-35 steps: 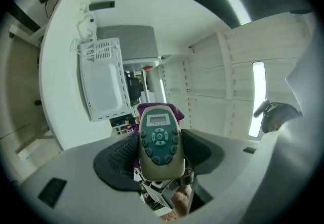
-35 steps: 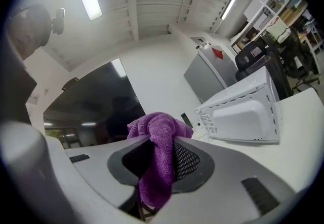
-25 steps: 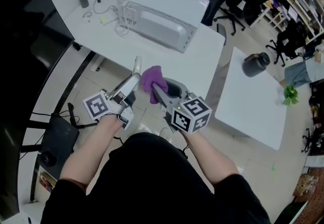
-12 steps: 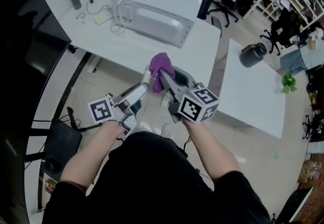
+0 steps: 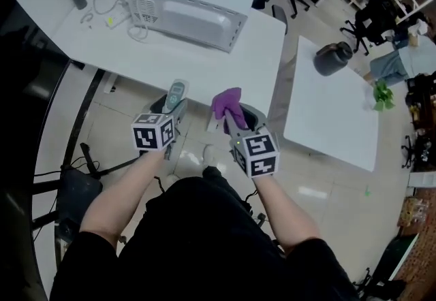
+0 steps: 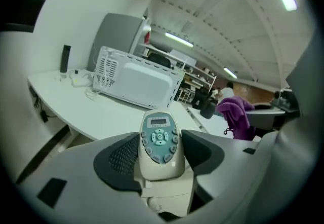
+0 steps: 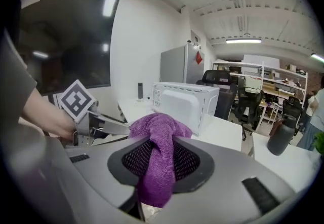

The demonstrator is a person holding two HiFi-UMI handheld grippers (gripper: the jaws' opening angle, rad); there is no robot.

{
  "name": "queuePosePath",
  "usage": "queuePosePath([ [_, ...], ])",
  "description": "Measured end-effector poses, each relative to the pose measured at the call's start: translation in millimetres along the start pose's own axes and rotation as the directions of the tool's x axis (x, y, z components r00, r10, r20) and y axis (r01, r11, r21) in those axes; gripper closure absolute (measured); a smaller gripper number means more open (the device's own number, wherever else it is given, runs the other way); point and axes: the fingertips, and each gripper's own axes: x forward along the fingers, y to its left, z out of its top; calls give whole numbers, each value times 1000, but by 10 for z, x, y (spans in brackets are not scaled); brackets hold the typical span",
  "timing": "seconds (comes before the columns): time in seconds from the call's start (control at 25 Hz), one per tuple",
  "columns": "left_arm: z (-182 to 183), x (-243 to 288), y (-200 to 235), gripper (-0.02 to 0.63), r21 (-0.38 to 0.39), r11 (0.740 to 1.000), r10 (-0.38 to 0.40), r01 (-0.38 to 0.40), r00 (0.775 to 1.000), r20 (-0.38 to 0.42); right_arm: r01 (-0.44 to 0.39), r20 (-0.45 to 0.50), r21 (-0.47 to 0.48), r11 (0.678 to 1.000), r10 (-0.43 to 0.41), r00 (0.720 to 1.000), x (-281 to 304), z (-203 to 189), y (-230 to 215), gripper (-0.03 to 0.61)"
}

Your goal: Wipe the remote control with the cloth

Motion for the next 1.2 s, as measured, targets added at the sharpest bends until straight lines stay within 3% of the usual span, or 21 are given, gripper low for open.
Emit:
queuePosePath([
  [0.12, -20, 407, 52, 357, 86, 995, 62, -58, 997, -48, -21, -51, -6, 1000, 21, 998, 226, -175, -164, 463],
  [0.44, -187, 1369, -598, 357, 162, 986, 63, -40, 988, -142, 9, -216, 6, 1000, -7, 976, 616, -829, -1041, 463],
  [0.64, -353, 1884, -810, 357, 230, 972, 96, -48, 975, -200, -5, -283, -36, 999, -6, 959, 972, -1163, -1347, 463],
  [0.92, -635, 2127, -798, 356, 277, 956, 165, -93, 954, -249, -32, -362, -91, 995, -3, 932, 1280, -1597, -1507, 457],
  [1.2, -734, 2166, -745, 351, 286, 949, 205, -129, 945, -253, -56, -374, -153, 987, -6, 927, 1355, -1666, -1496, 417],
])
